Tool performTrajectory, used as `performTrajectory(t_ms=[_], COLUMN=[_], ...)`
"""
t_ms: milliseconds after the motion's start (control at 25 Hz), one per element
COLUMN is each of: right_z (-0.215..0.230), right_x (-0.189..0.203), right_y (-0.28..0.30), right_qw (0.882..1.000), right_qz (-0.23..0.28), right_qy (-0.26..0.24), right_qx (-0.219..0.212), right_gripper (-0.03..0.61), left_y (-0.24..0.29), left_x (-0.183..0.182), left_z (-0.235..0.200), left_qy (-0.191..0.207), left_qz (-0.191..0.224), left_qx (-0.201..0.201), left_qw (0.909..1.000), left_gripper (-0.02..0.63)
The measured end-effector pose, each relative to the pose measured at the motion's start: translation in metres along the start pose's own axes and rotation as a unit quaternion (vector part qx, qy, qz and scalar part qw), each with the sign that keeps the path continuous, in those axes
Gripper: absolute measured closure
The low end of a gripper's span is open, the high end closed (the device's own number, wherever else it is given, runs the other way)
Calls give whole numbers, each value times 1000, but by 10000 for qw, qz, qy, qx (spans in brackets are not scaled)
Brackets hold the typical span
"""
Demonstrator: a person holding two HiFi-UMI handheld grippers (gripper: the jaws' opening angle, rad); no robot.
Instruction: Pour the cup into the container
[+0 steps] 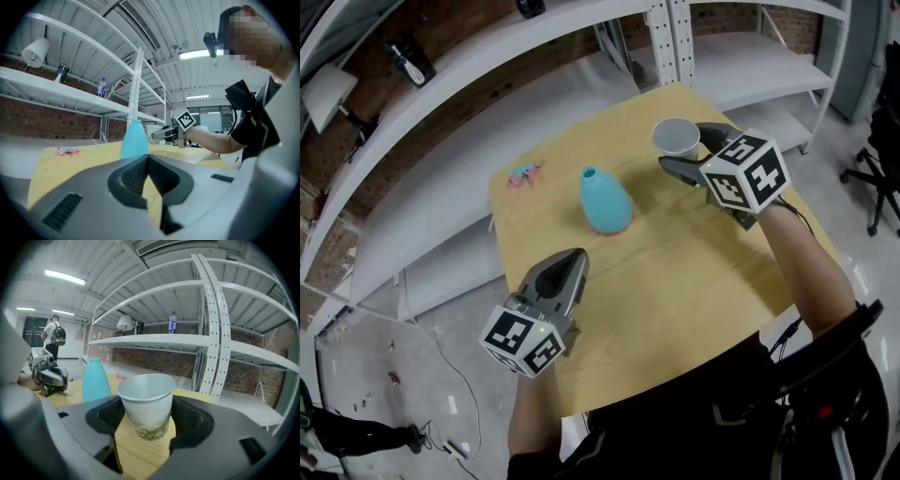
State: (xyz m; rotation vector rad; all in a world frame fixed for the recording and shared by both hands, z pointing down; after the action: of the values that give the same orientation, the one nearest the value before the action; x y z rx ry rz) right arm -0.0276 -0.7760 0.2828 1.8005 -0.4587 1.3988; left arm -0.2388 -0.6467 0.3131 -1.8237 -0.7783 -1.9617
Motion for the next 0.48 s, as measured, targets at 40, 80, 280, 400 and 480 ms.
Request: performTrajectory(t_ms=[40, 80, 280, 400, 480], right_z=[4, 9, 27, 35, 38], right_x=[5, 9, 28, 40, 45], right_y=[-2, -4, -9, -9, -8], right_qw=[10000, 9998, 9991, 9980, 9974], right_qz=[12, 18, -12, 20, 29], right_qy=[93, 170, 402, 605, 695], right_qx=[15, 32, 113, 167, 193], right_gripper=[270, 270, 270, 270, 270], left_y=[0, 0, 1, 3, 3], left_x=[0, -1, -3, -2, -1], left_z=[0, 1, 3, 4, 5], left_qy=[-8, -8, 18, 34, 45], left_qz=[-9, -13, 24, 26, 31], left_qx=[-7, -4, 33, 72, 91], left_qw=[10000, 10000, 10000, 10000, 9999], left_gripper=[621, 621, 620, 621, 621])
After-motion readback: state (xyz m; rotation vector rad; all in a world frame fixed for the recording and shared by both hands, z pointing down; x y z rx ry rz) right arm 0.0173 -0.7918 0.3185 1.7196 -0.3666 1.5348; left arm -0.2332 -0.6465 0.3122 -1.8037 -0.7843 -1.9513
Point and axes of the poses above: the fingertips, and each gripper's own axes: y forward along the fingers, z to its right, x out of its underside, the point moved 2 cm from there along -y, backward along the fingers, and after that the axes turned 12 degrees about -x, right-handed, at the moved point
